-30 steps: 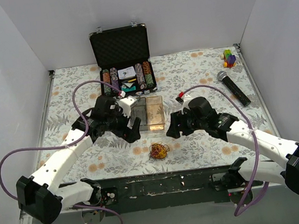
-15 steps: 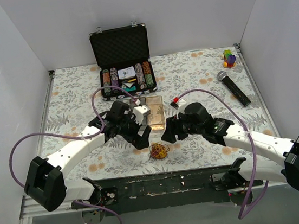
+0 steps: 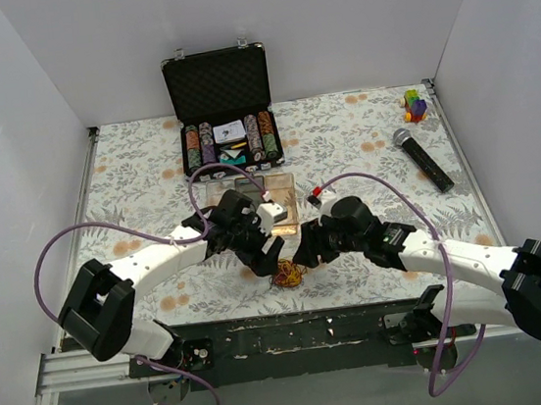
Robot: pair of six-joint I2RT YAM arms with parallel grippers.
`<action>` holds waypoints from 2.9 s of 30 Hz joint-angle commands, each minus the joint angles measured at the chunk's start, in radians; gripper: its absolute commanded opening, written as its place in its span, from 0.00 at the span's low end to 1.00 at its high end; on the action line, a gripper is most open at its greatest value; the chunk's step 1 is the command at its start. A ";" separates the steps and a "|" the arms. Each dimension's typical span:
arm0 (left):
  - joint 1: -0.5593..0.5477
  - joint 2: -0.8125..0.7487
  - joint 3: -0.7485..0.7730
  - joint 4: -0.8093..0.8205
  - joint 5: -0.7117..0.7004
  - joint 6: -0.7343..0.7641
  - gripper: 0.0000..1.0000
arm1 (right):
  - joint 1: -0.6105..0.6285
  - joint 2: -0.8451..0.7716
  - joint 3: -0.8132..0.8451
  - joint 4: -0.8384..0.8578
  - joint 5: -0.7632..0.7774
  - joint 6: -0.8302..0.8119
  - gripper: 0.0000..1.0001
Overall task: Untangle the cables
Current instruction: Untie the cable.
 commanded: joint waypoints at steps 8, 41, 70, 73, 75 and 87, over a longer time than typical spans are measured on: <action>-0.009 0.033 0.024 0.059 0.053 0.009 0.46 | 0.013 0.051 -0.026 0.132 -0.031 0.032 0.63; -0.040 -0.096 0.130 -0.117 0.106 -0.108 0.00 | 0.097 0.168 -0.098 0.267 0.026 0.100 0.35; -0.049 -0.161 0.000 -0.079 0.011 -0.111 0.21 | 0.134 0.010 -0.028 0.144 0.014 -0.008 0.68; -0.049 -0.191 -0.008 -0.085 -0.071 -0.118 0.17 | 0.152 0.045 -0.011 0.155 0.023 -0.014 0.67; -0.044 -0.219 -0.009 -0.107 -0.087 -0.112 0.17 | 0.157 0.061 0.000 0.166 0.027 -0.012 0.67; -0.023 -0.230 -0.008 -0.145 0.002 -0.048 0.72 | 0.158 0.113 0.089 0.151 0.061 -0.048 0.69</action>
